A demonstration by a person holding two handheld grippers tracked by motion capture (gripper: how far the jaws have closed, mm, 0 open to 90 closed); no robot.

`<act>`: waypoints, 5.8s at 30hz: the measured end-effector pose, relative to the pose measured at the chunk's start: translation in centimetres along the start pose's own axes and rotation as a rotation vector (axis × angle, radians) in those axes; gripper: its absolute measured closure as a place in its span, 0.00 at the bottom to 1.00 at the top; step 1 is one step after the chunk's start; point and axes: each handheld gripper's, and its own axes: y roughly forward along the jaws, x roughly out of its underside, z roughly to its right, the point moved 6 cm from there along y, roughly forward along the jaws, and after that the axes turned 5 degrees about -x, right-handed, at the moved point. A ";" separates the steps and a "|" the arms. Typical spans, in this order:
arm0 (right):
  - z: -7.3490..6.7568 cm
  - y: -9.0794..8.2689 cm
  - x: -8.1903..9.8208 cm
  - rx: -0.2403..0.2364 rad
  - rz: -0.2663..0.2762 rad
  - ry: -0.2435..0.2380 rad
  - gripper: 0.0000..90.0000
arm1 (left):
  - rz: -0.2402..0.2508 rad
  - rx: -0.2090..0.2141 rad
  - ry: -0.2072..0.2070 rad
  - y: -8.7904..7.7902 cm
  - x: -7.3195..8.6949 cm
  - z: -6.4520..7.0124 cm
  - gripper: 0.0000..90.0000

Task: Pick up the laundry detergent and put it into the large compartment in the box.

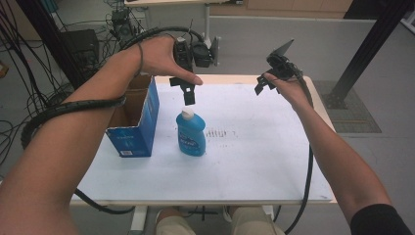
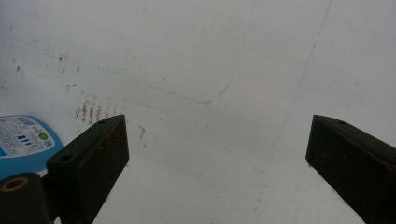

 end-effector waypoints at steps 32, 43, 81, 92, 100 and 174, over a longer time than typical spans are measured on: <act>0.1 0.2 0.4 -0.006 -0.005 0.002 0.06 | -0.011 -0.003 0.055 2.6 -0.4 0.7 0.07; 0.4 0.1 0.7 -0.003 -0.005 0.008 0.06 | -0.019 -0.007 0.102 5.2 -0.6 1.3 0.07; 0.7 1.1 0.8 -0.003 -0.024 0.019 0.06 | -0.028 -0.031 0.199 11.6 -0.8 3.4 0.07; 0.9 1.3 0.8 -0.003 -0.027 0.020 0.06 | -0.036 -0.028 0.195 12.5 -0.6 3.3 0.08; 0.9 1.5 0.7 -0.004 -0.032 0.019 0.06 | -0.039 -0.022 0.183 12.9 -0.5 2.6 0.08; 0.9 2.2 0.4 -0.014 -0.048 0.022 0.06 | -0.041 0.008 0.191 13.4 -0.6 2.5 0.08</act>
